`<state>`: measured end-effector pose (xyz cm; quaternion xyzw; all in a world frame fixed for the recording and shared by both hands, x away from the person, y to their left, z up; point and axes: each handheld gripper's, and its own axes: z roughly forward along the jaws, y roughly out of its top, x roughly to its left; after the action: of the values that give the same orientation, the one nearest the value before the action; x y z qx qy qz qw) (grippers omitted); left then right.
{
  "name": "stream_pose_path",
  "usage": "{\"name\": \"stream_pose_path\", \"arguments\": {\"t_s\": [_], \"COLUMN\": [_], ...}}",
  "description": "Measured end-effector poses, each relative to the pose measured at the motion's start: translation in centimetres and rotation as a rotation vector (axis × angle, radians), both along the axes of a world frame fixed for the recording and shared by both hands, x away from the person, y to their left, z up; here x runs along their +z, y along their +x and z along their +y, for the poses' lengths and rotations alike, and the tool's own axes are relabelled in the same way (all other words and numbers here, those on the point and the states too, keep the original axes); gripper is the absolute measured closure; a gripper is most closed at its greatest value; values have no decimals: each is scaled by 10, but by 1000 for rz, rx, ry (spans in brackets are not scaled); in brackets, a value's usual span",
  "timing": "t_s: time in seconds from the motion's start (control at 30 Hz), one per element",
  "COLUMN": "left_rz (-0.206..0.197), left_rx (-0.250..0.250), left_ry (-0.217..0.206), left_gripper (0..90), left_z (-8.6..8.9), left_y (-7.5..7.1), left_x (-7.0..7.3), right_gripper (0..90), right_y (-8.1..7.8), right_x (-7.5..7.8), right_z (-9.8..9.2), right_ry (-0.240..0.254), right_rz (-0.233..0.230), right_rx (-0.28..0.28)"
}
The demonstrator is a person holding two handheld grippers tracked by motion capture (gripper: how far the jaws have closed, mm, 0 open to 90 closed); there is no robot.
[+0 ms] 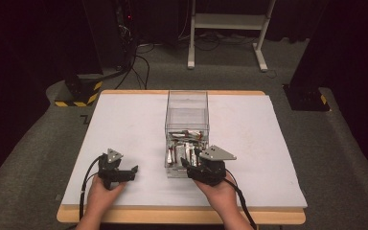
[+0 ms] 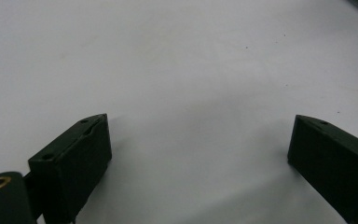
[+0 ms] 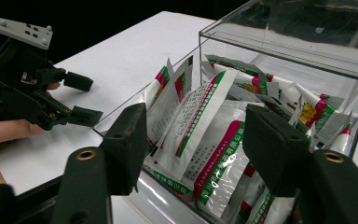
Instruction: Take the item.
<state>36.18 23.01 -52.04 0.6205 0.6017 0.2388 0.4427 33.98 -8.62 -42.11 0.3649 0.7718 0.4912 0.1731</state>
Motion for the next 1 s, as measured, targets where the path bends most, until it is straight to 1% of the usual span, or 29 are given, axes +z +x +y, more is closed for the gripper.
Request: {"name": "stream_pose_path", "arguments": {"t_s": [0.1, 0.3, 0.7, 0.87, 1.0], "left_rz": [1, 0, 3, 3, 3], "left_rx": [-1, -1, -5, -5, -5], "left_ry": [1, 0, 5, 4, 4], "left_gripper": [63, 64, 65, 66, 66], "left_z": [0, 0, 0, 0, 0], "left_y": [0, 0, 0, 0, 0], "left_x": [0, 0, 0, 0, 0], "right_gripper": [447, 563, 670, 720, 783], "right_y": [1, 1, 2, 3, 2], "right_x": [-2, -7, -13, -15, -16], "right_z": [1, 2, 6, 7, 7], "right_ry": [5, -6, -11, -15, -12], "right_rz": [14, 32, 71, 73, 75], "right_rx": [3, 8, 5, 2, 5]}}
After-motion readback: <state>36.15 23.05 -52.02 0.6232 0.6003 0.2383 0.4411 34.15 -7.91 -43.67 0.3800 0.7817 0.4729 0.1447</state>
